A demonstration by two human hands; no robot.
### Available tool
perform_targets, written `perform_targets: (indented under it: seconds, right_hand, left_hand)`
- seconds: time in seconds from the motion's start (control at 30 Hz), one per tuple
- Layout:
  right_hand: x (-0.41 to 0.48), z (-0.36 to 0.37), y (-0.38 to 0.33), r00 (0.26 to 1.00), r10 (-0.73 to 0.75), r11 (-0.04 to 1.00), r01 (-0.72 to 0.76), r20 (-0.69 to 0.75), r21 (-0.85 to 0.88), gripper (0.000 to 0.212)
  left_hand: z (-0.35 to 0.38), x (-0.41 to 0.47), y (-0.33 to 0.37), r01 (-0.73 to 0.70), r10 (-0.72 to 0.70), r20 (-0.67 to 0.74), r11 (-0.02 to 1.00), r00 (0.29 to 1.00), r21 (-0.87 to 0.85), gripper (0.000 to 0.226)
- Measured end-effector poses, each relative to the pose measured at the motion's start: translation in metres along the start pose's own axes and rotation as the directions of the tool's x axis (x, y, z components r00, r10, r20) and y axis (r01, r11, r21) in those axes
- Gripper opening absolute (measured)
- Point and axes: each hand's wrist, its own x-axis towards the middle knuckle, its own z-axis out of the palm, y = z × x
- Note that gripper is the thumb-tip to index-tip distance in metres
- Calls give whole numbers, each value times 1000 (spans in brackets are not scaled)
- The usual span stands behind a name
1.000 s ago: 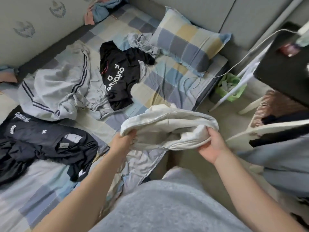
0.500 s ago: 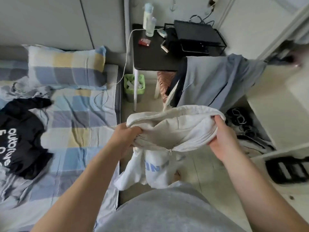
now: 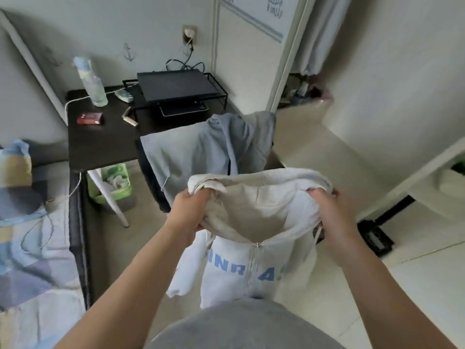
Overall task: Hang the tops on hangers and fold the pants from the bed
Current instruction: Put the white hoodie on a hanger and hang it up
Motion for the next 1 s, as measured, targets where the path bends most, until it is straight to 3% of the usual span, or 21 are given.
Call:
perform_targets:
  seconds: [0.23, 0.37, 0.47, 0.5, 0.6, 0.83, 1.0]
  right_hand:
    - [106, -60, -65, 972, -221, 973, 214, -82, -84, 22]
    - [160, -77, -116, 924, -349, 937, 349, -154, -29, 27]
    - [199, -84, -166, 884, -421, 904, 428, -204, -12, 24]
    - [211, -85, -184, 866, -447, 889, 457, -222, -7, 24]
    - [249, -92, -242, 800, -510, 847, 531, -316, -21, 22]
    - [301, -118, -387, 586, -641, 739, 647, -496, -191, 15]
    - [328, -145, -473, 553, -607, 771, 583, -571, -256, 13]
  left_hand:
    - [140, 64, 85, -106, 111, 144, 993, 983, -42, 30]
    - [208, 102, 151, -223, 233, 203, 972, 951, -74, 18]
    - [256, 128, 210, -266, 283, 250, 959, 926, -102, 40]
    - [271, 136, 231, -287, 305, 271, 952, 913, -106, 37]
    - [314, 155, 293, -388, 405, 346, 914, 846, -120, 15]
    - [395, 174, 437, -511, 546, 491, 832, 679, -218, 11]
    - [455, 174, 527, -552, 607, 590, 777, 532, -302, 11]
